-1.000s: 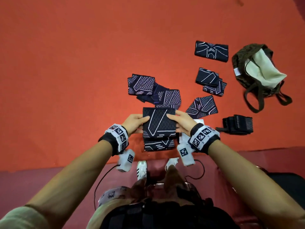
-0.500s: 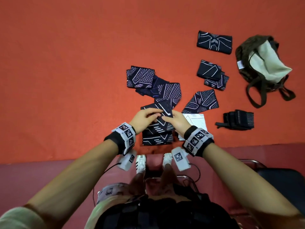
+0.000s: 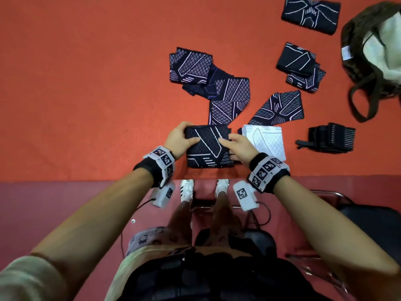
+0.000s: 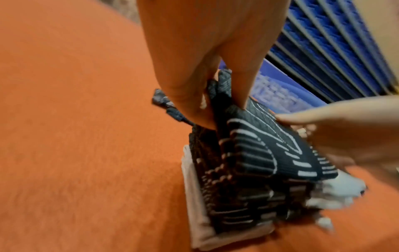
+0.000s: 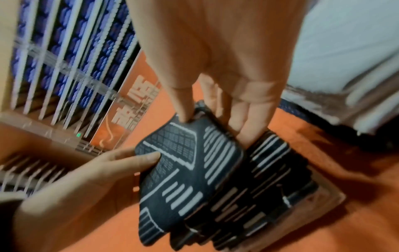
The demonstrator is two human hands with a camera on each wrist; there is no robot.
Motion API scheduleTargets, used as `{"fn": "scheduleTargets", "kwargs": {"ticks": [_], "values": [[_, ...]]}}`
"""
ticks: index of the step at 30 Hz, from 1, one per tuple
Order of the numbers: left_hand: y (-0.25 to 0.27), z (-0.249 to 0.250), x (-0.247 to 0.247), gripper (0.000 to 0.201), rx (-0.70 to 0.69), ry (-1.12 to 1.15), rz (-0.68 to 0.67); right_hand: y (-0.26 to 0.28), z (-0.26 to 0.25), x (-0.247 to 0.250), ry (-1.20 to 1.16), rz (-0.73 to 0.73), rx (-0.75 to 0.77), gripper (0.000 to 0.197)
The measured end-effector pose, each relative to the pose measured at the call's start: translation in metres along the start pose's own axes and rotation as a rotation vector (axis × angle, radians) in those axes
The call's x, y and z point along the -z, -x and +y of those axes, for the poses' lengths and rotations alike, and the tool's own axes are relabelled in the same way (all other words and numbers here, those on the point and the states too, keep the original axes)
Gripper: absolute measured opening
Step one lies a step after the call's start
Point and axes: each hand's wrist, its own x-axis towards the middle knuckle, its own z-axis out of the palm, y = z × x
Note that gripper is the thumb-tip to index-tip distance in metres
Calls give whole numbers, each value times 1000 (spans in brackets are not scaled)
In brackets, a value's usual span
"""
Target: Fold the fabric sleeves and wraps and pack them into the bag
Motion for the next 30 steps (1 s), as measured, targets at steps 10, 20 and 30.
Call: {"fn": "scheduleTargets", "kwargs": {"ticks": [10,20,30], "values": [[-10,-8,-5,44,-165,-487,-36,-15,9,9,551,251,110,26],[-11,-18,-13,39,-700,-907,-24,-10,18,7,868,325,426,43],[-17,-31,-18,88,-406,-1227,-280,-14,40,12,1374,72,447,72]]}}
